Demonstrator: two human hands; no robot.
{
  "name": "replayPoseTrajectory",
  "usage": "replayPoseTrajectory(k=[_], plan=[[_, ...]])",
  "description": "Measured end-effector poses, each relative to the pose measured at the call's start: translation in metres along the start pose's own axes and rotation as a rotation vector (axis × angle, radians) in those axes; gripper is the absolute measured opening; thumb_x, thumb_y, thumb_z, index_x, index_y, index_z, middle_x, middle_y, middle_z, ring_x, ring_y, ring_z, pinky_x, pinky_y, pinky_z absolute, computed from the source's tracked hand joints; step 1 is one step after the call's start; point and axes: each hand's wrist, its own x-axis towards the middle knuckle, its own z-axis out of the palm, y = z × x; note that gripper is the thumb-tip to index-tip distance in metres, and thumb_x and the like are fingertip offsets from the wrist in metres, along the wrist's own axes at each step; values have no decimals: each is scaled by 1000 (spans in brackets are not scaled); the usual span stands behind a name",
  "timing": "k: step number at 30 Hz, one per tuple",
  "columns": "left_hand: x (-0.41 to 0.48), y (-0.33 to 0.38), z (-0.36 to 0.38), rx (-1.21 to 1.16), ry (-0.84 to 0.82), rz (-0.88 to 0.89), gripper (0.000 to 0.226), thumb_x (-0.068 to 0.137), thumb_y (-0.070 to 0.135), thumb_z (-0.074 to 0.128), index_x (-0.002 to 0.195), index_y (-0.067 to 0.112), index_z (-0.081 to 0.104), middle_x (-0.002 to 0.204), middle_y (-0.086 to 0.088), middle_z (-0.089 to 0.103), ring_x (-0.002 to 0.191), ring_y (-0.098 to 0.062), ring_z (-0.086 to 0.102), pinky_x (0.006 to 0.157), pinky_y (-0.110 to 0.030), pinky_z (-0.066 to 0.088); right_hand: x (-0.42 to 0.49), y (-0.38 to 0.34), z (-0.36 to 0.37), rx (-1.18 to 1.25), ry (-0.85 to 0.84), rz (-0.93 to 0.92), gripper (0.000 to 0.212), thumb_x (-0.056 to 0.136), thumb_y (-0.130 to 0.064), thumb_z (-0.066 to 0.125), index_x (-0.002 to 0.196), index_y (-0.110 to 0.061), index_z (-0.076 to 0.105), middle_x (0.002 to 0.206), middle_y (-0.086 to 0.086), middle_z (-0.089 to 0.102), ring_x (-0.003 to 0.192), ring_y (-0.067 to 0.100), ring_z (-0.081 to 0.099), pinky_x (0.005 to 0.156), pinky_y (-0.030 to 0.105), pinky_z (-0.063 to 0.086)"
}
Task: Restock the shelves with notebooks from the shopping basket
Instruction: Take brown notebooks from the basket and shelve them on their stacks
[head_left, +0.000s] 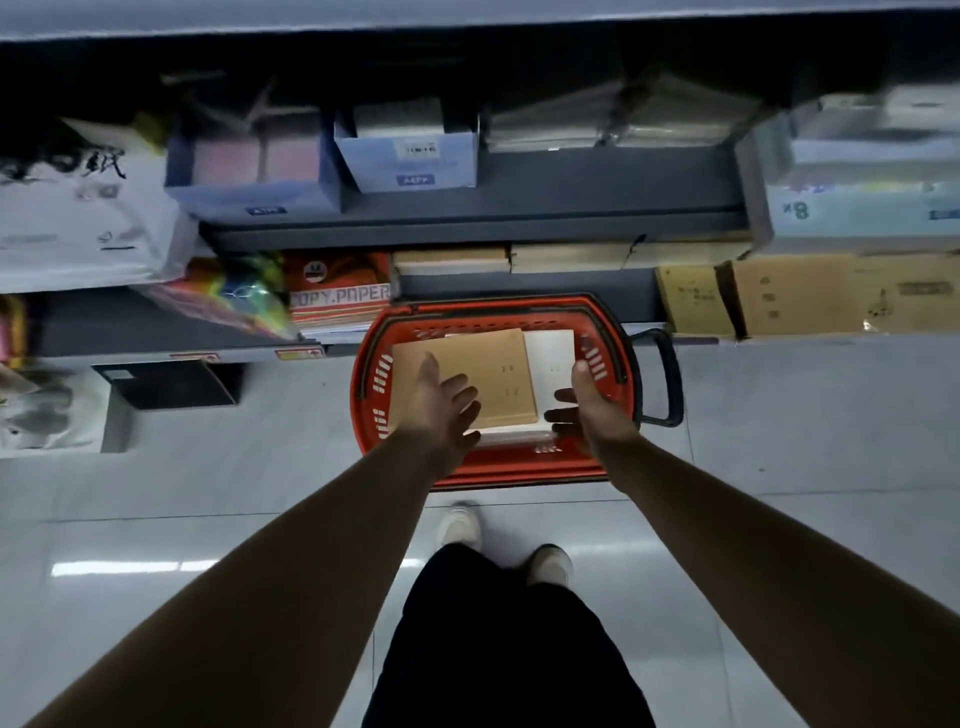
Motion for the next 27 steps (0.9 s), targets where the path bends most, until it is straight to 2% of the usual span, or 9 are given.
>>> replayPoseTrajectory(k=[2,4,7,11,14,16,18,24,27], plan=[[15,-5,-5,-15,-51,-30,85,89,75,23,151,17,32,156,-6,33,144,-26,28,119,-52,13,13,6,6,-8,-9,2,47,99,-59,26,101,-24,57,106,5,63,98,25,60,89,39,46],[27,-10,-8,-6,-19,-45,87,87,77,25,151,18,32,156,-6,33,144,-25,28,118,-51,14,27,15,12,-40,-15,5,56,99,-59,25,115,-16,58,107,7,64,96,24,60,84,35,45],[46,-14,-16,-51,-13,-58,86,87,76,28,150,18,33,156,-7,33,144,-26,30,116,-51,16,50,29,19,-117,-13,0,62,99,-59,25,129,-13,54,116,8,63,104,27,60,95,41,46],[80,-16,-37,-118,9,-66,87,87,77,29,148,15,35,154,-10,36,142,-26,33,116,-50,19,87,43,34,-104,29,-5,57,99,-57,31,126,-12,55,113,6,64,99,24,62,88,39,50],[104,-16,-54,-112,33,-70,87,88,76,28,148,12,35,154,-11,36,142,-26,33,115,-50,22,114,56,45,-221,55,-45,52,98,-54,38,120,-11,57,119,10,64,109,28,60,101,47,44],[117,-17,-63,-103,30,-67,89,89,75,27,148,8,34,154,-13,35,141,-26,35,114,-50,24,129,65,53,-323,57,-124,46,98,-48,44,121,-10,58,123,10,62,115,28,56,104,42,42],[131,-22,-72,-113,33,-70,91,89,75,25,147,5,33,153,-15,36,140,-27,37,113,-50,26,143,74,58,-404,36,-186,45,97,-45,48,123,-9,58,123,9,61,116,26,55,100,36,42],[169,-39,-89,-124,-8,-89,98,88,78,19,147,0,30,149,-18,40,136,-28,41,111,-48,28,187,93,67,-599,-38,-295,48,95,-47,52,128,-12,55,123,6,60,114,22,54,92,31,43],[190,-48,-94,-171,-45,-88,98,87,79,20,141,-1,39,135,-19,54,118,-29,56,102,-44,37,204,94,67,-824,-117,-408,43,93,-51,51,118,-18,60,112,0,62,103,18,55,82,27,42]])
